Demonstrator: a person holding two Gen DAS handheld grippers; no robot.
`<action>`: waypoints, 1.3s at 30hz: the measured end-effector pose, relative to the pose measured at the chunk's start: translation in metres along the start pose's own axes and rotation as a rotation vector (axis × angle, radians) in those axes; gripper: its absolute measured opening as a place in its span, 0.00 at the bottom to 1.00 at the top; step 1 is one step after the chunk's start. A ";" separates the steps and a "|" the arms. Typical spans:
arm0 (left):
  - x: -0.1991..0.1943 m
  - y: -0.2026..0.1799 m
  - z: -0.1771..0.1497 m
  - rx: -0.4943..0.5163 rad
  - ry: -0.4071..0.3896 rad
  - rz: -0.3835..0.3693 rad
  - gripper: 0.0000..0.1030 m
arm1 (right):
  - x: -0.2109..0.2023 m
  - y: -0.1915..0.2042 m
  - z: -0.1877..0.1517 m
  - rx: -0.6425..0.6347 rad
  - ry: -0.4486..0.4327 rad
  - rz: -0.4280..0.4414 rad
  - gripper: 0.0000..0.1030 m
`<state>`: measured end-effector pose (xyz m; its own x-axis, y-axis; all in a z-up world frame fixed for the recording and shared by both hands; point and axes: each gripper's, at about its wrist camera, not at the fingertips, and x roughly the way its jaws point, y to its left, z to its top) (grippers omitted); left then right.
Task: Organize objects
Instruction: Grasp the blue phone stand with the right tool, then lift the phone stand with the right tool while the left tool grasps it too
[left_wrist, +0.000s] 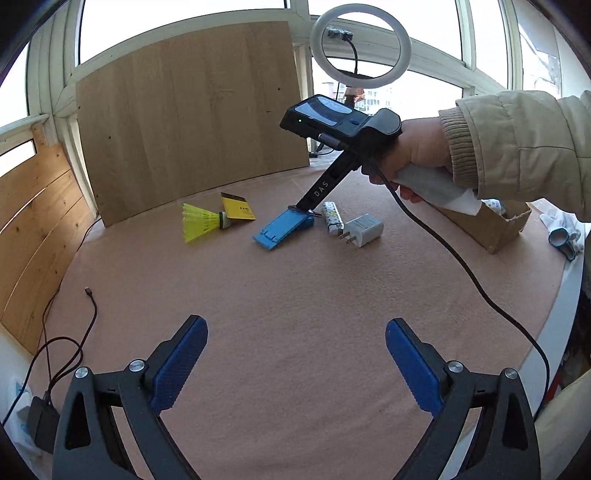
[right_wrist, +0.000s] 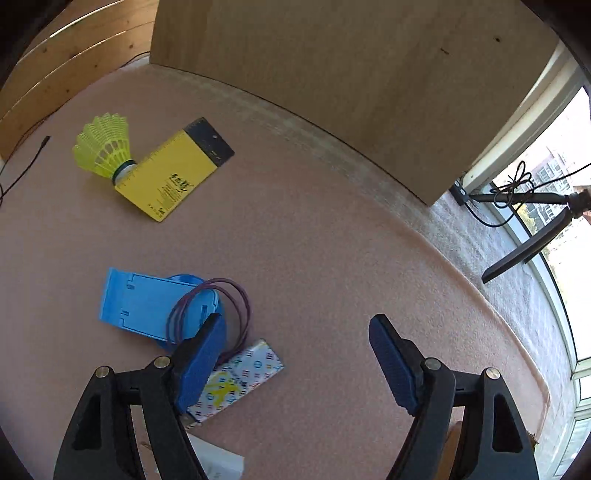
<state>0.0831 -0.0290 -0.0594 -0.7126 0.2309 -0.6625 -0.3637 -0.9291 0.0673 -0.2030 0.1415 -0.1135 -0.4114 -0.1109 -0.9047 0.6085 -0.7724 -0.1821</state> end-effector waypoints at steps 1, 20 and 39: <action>0.001 0.002 0.000 -0.007 0.001 0.002 0.96 | -0.001 0.017 0.001 -0.030 0.003 0.034 0.74; 0.013 0.034 -0.011 -0.172 0.028 0.045 0.96 | 0.003 0.093 0.019 -0.574 -0.090 0.285 0.75; 0.016 0.060 -0.033 -0.122 -0.004 -0.068 0.96 | -0.059 0.148 -0.078 -0.659 -0.063 0.456 0.32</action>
<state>0.0699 -0.0905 -0.0901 -0.6910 0.2959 -0.6595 -0.3358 -0.9394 -0.0696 -0.0361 0.0828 -0.1170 -0.0512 -0.3765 -0.9250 0.9932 -0.1163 -0.0076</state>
